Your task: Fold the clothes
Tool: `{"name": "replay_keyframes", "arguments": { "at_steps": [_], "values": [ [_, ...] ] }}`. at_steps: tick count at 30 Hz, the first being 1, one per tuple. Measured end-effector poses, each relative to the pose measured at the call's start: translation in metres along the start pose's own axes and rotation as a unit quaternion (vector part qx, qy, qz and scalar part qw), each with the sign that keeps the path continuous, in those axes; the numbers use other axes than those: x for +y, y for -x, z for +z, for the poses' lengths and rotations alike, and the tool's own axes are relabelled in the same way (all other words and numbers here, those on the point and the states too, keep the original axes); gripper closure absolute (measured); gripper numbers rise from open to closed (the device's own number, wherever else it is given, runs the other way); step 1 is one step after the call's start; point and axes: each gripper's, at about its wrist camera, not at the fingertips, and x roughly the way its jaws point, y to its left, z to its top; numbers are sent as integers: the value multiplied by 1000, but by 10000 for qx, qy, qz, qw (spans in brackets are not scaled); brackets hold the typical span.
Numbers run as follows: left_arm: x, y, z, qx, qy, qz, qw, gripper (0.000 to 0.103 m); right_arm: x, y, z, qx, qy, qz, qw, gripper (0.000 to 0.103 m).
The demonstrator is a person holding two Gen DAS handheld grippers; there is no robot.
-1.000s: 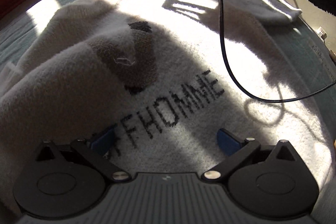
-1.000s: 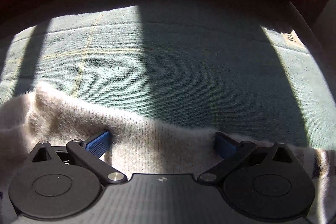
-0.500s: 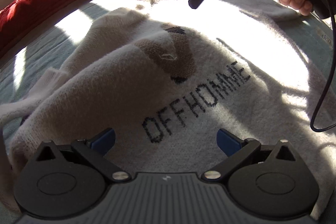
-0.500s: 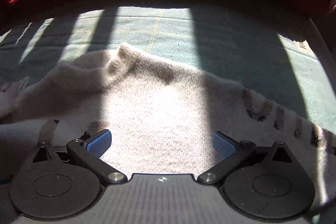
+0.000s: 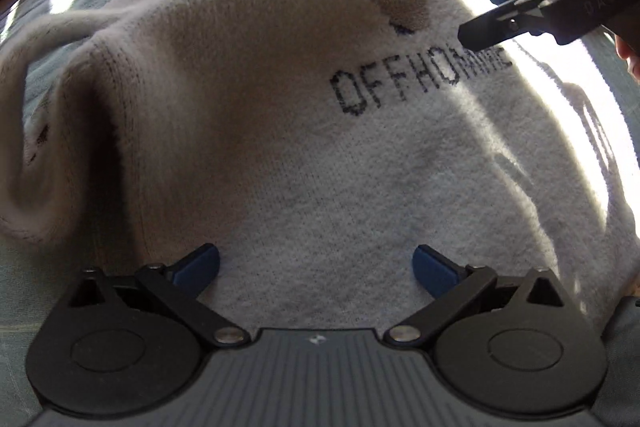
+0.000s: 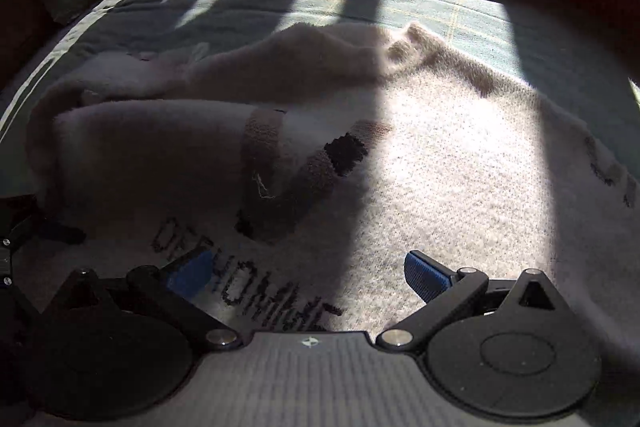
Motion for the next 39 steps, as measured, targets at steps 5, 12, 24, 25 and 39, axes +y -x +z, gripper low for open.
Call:
{"name": "replay_keyframes", "arguments": {
  "at_steps": [5,12,24,25,39],
  "values": [
    [10,46,23,-319,-149,382,9986,21,27,-15,-8,319,416,-17,9986,0],
    [48,98,84,-1403,-425,1605,9761,19,27,-17,-7,333,85,-56,9994,0],
    [102,30,106,-255,-540,2771,9590,24,16,-23,-5,415,-56,-166,9990,0],
    [105,26,106,-184,-515,2825,9577,24,17,-24,-6,437,-6,-187,9989,0],
    [170,43,37,501,614,3344,9391,23,17,-31,-1,702,238,-261,9969,0]
  ]
}}
